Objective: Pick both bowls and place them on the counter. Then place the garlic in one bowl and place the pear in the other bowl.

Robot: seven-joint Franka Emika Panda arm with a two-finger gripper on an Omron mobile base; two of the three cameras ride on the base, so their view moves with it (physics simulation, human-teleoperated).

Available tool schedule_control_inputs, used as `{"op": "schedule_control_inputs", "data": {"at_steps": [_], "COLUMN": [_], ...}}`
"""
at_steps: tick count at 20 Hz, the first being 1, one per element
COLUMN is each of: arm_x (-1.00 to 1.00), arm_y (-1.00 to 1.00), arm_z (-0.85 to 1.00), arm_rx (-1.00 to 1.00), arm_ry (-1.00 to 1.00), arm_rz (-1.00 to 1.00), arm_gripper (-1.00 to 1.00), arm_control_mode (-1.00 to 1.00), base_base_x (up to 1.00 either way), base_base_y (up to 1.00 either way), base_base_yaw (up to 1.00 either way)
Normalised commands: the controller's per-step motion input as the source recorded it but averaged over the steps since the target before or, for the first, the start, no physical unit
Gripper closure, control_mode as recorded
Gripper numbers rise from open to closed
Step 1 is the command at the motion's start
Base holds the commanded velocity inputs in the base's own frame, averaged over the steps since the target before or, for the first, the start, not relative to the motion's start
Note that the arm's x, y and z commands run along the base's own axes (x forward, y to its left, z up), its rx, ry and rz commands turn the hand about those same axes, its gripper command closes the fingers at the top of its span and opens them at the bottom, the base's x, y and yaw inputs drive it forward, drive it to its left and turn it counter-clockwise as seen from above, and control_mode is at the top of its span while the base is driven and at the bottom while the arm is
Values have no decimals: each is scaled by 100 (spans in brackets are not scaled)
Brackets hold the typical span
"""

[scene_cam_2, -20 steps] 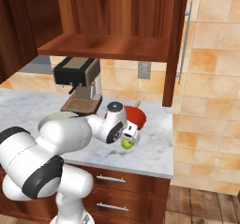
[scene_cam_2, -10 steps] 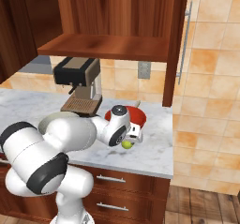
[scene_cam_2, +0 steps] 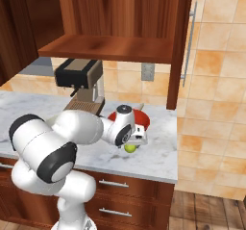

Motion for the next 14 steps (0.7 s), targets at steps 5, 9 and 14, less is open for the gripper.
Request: {"op": "schedule_control_inputs", "data": {"at_steps": [5, 9, 14], "arm_x": [11, 0, 3], "arm_y": [-8, -8, -1], "arm_z": [-12, -24, -19], "arm_rx": [-6, -5, -2], "arm_ry": [2, 5, 2], "arm_rz": [7, 5, 5], "arm_gripper": [-100, -100, -100], "arm_control_mode": [-100, -100, -100], "base_base_x": [0, 0, 0], "base_base_y": [0, 0, 0], "base_base_yaw": [0, 0, 0]}}
